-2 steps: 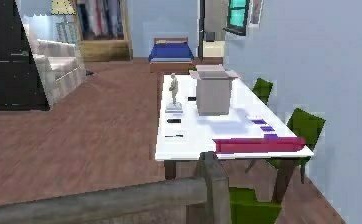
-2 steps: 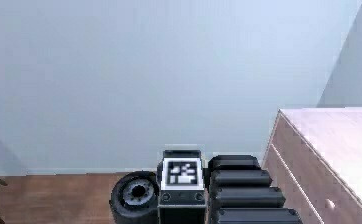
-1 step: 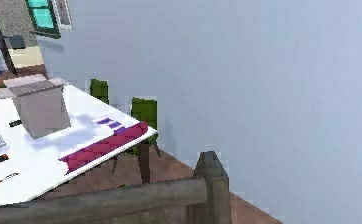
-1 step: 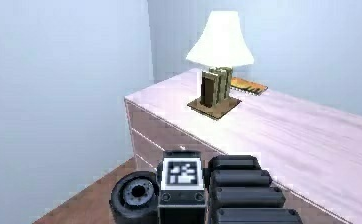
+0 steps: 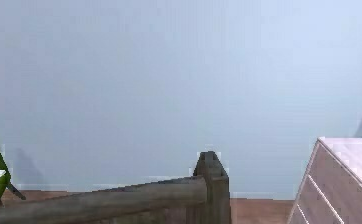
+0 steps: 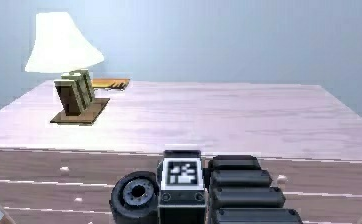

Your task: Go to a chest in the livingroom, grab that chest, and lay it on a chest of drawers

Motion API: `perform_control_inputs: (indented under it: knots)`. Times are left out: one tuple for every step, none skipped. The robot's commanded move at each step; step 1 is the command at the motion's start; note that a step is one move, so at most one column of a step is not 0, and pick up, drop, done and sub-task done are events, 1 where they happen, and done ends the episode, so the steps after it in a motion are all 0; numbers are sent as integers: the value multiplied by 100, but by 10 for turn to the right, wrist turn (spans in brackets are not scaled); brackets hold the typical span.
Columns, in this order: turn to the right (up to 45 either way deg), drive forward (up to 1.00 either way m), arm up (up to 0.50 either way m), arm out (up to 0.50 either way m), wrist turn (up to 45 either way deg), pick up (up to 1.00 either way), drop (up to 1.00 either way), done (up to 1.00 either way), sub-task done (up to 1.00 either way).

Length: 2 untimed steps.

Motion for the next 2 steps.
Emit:
perform_control_inputs:
  knots:
    - [0,0,0,40,0,0,0,0,0]
    - [0,0,0,0,450,0,0,0,0]
